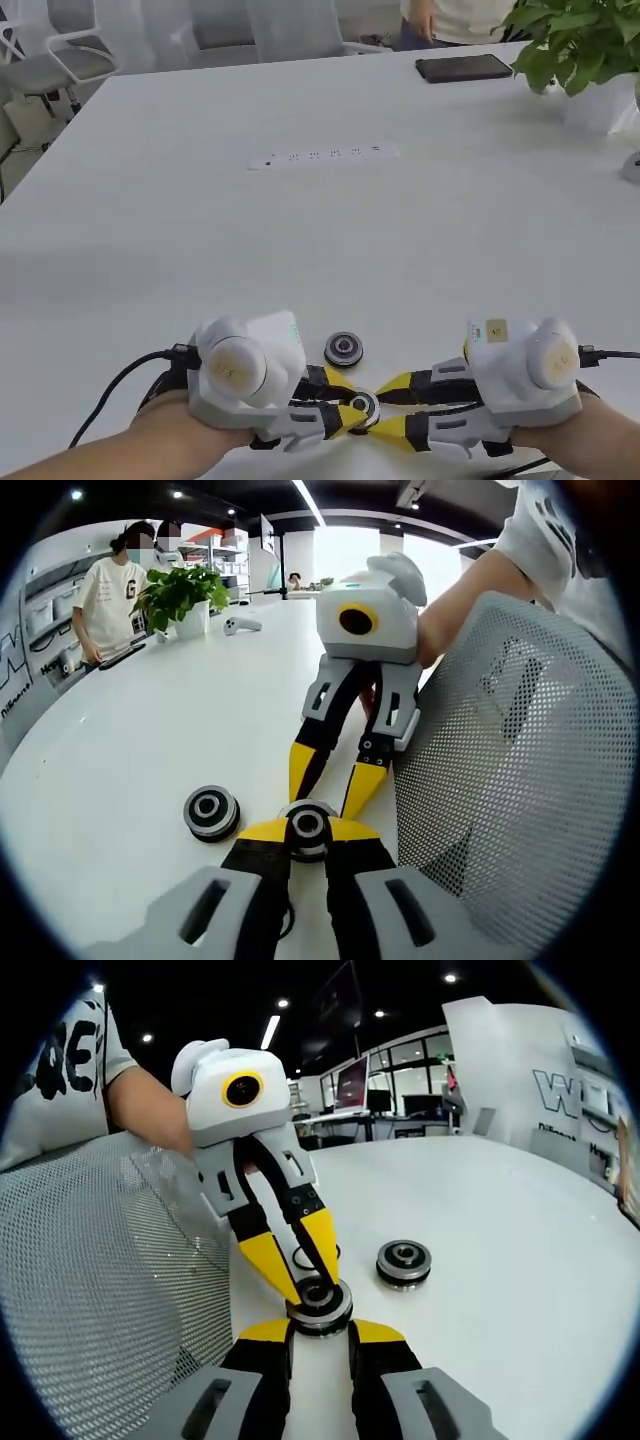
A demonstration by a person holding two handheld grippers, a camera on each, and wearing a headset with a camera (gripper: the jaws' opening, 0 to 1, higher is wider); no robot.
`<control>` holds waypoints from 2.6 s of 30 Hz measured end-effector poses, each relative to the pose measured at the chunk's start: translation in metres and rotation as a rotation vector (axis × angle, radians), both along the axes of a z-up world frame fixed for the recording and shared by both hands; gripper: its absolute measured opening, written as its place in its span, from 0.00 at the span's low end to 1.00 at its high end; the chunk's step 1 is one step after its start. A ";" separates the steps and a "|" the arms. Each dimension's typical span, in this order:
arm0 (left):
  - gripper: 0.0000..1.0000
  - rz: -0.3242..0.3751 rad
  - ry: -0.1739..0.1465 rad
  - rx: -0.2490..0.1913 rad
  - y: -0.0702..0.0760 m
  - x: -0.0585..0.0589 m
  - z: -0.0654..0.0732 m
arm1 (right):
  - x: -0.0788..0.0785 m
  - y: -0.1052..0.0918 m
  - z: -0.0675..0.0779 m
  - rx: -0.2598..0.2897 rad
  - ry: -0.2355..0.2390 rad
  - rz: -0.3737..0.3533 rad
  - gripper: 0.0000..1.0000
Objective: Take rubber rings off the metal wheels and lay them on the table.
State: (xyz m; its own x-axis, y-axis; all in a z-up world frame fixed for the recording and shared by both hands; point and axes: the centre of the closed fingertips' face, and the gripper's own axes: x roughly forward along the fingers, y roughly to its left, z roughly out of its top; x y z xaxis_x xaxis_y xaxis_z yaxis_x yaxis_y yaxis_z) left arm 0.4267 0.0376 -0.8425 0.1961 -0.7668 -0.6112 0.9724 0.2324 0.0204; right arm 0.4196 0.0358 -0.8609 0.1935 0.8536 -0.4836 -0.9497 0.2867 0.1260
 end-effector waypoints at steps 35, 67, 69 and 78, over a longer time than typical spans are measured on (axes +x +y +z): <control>0.07 0.016 0.006 -0.002 0.000 0.001 -0.001 | 0.003 -0.008 -0.001 0.023 0.191 -0.077 0.00; 0.07 0.032 0.002 0.006 0.000 0.001 -0.001 | 0.011 -0.009 0.014 0.246 0.383 -0.261 0.00; 0.07 0.033 0.003 0.006 0.000 0.001 -0.001 | 0.011 -0.009 0.015 0.245 0.380 -0.259 0.00; 0.07 0.039 0.003 0.010 0.000 0.002 -0.001 | 0.008 -0.004 0.020 0.245 0.376 -0.239 0.00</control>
State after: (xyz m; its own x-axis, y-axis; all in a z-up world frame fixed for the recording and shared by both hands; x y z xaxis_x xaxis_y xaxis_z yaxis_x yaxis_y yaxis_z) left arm 0.4285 0.0373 -0.8434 0.2237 -0.7525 -0.6195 0.9626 0.2701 0.0196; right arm 0.4276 0.0313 -0.8413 0.2486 0.9038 -0.3483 -0.7374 0.4097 0.5370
